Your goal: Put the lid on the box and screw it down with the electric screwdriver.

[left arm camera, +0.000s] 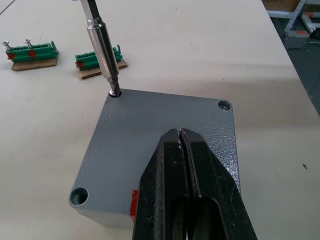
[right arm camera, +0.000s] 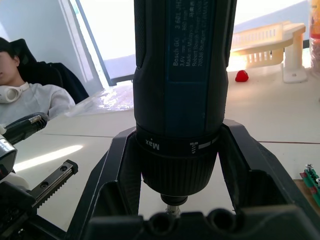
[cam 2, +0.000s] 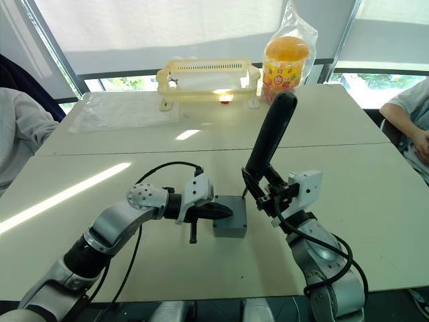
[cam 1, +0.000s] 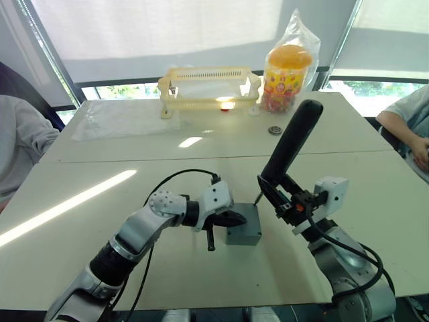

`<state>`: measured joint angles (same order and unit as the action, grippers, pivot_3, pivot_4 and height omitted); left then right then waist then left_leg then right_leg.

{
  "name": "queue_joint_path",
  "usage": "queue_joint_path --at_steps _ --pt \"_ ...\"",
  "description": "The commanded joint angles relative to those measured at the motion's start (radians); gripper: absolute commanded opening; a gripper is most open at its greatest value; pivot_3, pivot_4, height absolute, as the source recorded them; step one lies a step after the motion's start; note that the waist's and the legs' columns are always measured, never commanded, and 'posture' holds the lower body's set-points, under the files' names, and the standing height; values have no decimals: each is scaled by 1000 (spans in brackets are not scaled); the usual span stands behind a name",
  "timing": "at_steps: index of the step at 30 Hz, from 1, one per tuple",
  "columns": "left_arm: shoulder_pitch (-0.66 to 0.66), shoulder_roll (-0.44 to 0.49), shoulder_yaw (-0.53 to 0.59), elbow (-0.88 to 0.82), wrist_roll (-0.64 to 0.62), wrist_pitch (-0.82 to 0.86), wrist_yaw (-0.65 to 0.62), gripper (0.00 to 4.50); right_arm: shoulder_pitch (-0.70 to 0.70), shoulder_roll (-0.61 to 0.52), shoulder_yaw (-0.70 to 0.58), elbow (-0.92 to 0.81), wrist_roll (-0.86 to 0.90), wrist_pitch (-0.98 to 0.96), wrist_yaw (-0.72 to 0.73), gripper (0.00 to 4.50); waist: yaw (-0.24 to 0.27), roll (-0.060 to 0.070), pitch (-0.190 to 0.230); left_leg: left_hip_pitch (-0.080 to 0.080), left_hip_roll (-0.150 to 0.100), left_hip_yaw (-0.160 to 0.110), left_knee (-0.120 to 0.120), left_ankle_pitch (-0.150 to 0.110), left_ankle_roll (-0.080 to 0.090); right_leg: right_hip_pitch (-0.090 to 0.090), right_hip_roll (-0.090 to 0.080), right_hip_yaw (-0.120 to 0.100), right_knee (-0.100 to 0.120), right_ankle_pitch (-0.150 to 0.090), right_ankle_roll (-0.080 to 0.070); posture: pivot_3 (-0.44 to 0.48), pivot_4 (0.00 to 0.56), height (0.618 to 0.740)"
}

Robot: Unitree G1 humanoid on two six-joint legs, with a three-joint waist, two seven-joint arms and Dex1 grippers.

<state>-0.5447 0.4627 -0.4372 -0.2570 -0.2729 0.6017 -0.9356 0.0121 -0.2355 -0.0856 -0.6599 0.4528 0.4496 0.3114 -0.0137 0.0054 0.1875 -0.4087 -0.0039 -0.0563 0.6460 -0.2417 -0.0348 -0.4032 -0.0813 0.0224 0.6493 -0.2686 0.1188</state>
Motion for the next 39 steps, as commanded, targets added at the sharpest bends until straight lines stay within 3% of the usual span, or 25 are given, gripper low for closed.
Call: queue_joint_path --at_steps 1,39 --pt "15 6 -7 5 14 8 -2 0 -10 -7 -24 -28 5 -43 -1 1796 0 0 0 0 0 0 0 0 0 0 0 0 0 0 0 0 150 740" --pt "21 9 -10 8 22 5 -5 0 -1 -13 3 -45 27 -43 -19 1796 0 0 0 0 0 0 0 0 0 0 0 0 0 0 0 0 150 740"
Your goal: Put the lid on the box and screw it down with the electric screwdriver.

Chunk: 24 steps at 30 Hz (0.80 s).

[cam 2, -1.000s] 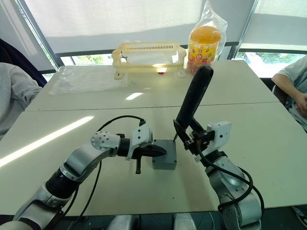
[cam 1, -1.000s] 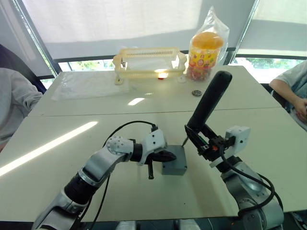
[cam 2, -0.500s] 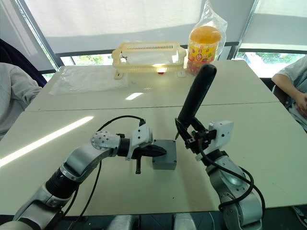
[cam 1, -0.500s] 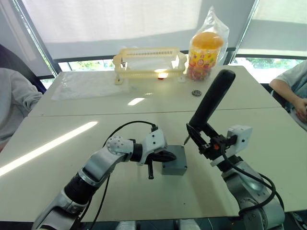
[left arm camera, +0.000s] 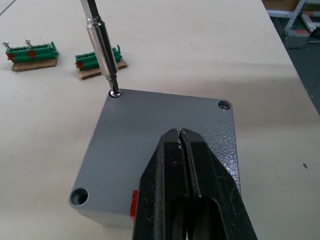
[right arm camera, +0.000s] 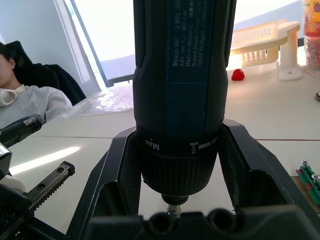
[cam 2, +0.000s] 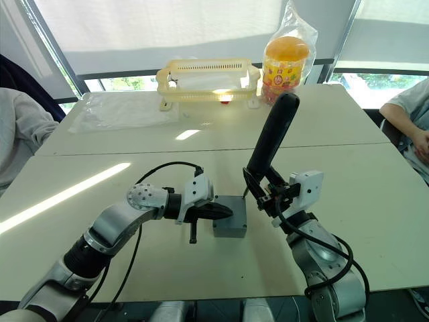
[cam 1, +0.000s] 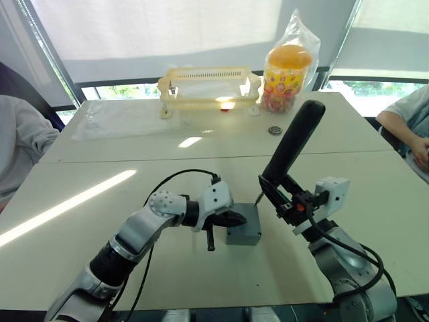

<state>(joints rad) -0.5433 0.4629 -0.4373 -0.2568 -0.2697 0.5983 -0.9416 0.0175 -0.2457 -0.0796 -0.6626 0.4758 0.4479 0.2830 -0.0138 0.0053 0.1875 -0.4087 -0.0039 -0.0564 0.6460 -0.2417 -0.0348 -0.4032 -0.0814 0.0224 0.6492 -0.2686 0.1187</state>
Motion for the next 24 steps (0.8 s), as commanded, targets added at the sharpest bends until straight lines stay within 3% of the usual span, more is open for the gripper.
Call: queue_joint_path --at_steps 1,24 --pt "19 9 -10 8 18 8 1 0 -4 -3 -1 -41 2 -42 11 1796 0 0 0 0 0 0 0 0 0 0 0 0 0 0 0 0 150 740" --pt "25 17 -7 3 32 12 0 0 24 -43 111 171 -188 -224 100 1796 0 -7 -5 5 0 -1 0 0 0 7 0 -2 -2 -2 -3 0 150 740"
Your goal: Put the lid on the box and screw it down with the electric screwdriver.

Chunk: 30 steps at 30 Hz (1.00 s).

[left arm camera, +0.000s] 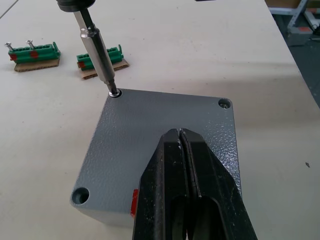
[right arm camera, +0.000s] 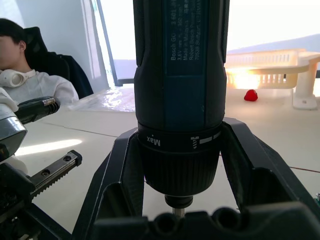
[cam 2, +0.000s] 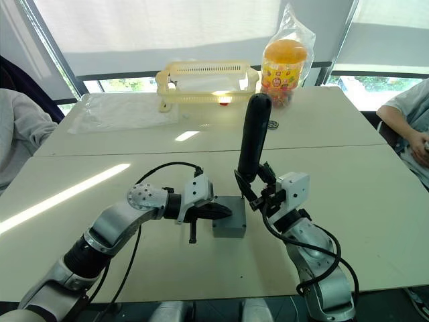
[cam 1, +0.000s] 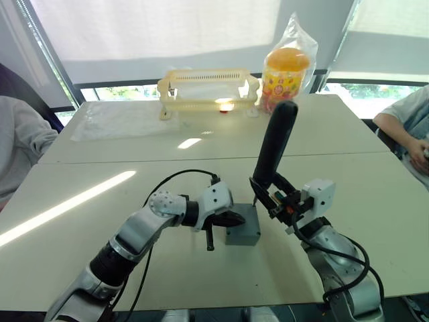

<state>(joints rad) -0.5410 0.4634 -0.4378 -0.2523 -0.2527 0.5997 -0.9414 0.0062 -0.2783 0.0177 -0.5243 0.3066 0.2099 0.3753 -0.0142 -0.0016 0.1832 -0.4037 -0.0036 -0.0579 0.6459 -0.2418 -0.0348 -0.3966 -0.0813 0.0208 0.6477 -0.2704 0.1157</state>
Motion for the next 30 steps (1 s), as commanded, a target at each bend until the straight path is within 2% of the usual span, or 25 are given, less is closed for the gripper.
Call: queue_joint_path --at_steps 1,7,19,30 --pt "24 18 -7 -4 15 12 -1 0 45 -9 14 37 -17 16 7 1796 0 -1 -1 1 0 0 0 0 0 1 0 0 0 0 0 0 150 740" --pt "31 22 -12 -10 22 7 -4 0 66 -20 34 61 -11 45 23 1796 1 -7 -6 9 1 0 -2 -1 1 9 0 0 -3 -5 -6 0 150 740" --pt "36 25 -11 -13 24 6 -3 0 85 -26 64 84 -19 80 21 1796 1 -16 -16 12 2 0 -6 -1 1 9 0 0 -3 -6 -8 0 150 740" --pt "35 23 -11 -13 26 11 3 0 84 -49 59 116 -35 80 26 1796 1 -17 -21 13 2 -1 -11 -1 1 9 0 0 -7 -6 -8 0 150 740"
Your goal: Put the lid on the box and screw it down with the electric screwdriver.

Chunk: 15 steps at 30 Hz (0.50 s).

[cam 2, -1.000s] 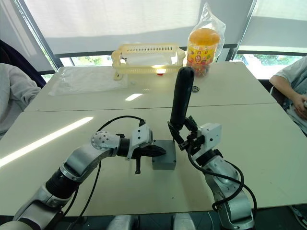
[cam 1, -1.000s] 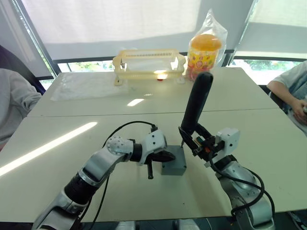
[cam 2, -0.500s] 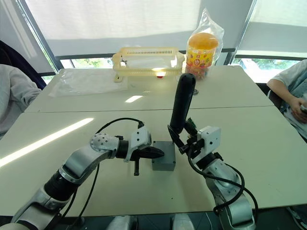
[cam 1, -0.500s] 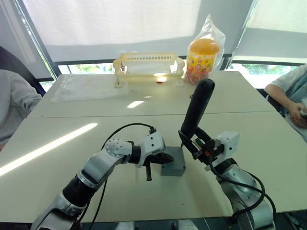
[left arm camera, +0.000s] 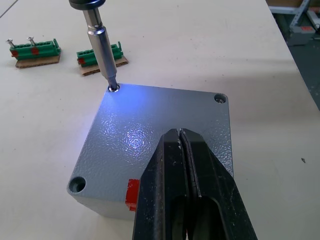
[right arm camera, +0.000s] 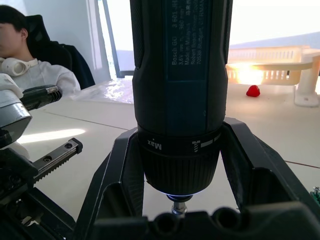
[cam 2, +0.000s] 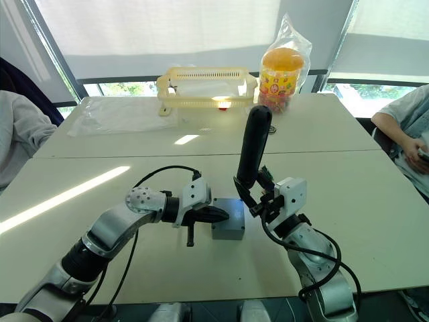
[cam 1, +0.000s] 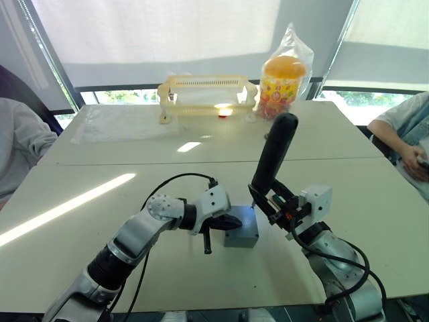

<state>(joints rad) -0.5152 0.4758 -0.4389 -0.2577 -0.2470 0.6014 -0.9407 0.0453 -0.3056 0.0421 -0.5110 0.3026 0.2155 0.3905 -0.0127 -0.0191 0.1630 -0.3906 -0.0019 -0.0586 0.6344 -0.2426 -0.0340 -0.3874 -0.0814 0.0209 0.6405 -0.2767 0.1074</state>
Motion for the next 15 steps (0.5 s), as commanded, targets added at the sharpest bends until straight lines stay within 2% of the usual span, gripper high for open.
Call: queue_joint_path --at_steps 1,15 --pt "8 10 -10 -8 20 10 3 0 46 -22 34 104 -32 74 11 1796 0 0 -1 0 0 0 0 0 0 0 0 0 -1 0 0 0 150 740" --pt "4 2 -14 3 21 8 1 0 28 -21 4 72 -28 80 -12 1796 1 0 -3 1 0 -2 -3 0 0 4 0 0 -8 0 -1 0 150 740"
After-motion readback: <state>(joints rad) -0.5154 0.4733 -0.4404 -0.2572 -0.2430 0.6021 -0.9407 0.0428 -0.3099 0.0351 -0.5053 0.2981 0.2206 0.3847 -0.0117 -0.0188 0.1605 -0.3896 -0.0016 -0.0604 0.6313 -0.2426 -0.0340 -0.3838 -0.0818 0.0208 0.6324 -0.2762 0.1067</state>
